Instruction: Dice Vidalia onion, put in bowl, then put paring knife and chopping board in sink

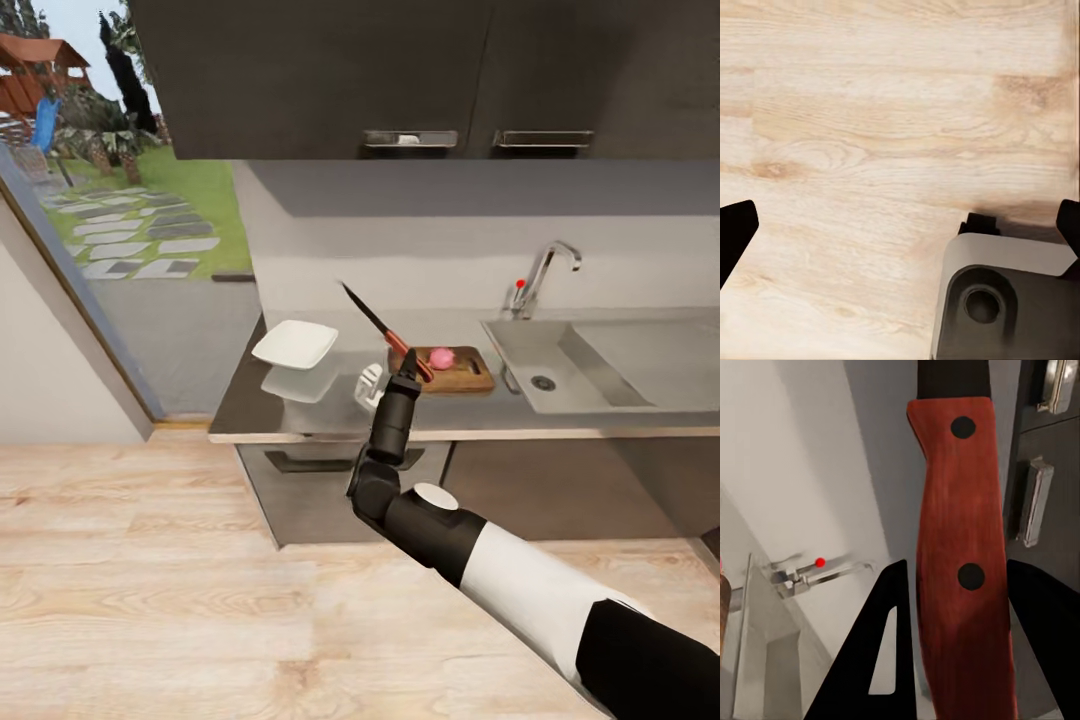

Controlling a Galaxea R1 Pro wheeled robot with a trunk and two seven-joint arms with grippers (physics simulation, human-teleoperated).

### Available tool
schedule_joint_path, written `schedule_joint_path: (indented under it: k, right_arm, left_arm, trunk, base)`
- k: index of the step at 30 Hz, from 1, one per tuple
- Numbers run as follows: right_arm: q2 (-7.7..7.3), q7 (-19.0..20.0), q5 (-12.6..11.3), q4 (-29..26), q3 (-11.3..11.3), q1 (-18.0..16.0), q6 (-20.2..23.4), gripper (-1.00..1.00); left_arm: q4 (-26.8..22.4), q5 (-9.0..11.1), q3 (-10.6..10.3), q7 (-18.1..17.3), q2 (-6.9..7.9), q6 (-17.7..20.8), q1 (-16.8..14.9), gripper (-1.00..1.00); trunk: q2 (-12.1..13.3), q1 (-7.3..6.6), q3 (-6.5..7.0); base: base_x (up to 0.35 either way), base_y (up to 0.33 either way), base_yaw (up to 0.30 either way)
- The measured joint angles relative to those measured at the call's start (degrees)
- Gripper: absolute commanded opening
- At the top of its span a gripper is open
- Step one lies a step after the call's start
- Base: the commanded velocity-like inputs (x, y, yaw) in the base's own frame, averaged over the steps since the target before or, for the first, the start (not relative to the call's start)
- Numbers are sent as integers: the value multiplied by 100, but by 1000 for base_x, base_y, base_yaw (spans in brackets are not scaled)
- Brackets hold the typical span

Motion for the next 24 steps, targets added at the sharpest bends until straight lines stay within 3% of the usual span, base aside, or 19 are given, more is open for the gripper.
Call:
schedule_joint_path:
  k: [9,24]
  right_arm:
    - [6,383,12,160,2,-1,1,-100]
    - [18,410,13,190,0,0,3,-100]
  left_arm:
    - [0,0,0,-1,7,-1,0,100]
    - [0,1,0,-1,9,-6,0,100]
  trunk:
    - [0,0,0]
    - [0,1,0]
  base:
    - [193,-268,0]
    - [196,-259,0]
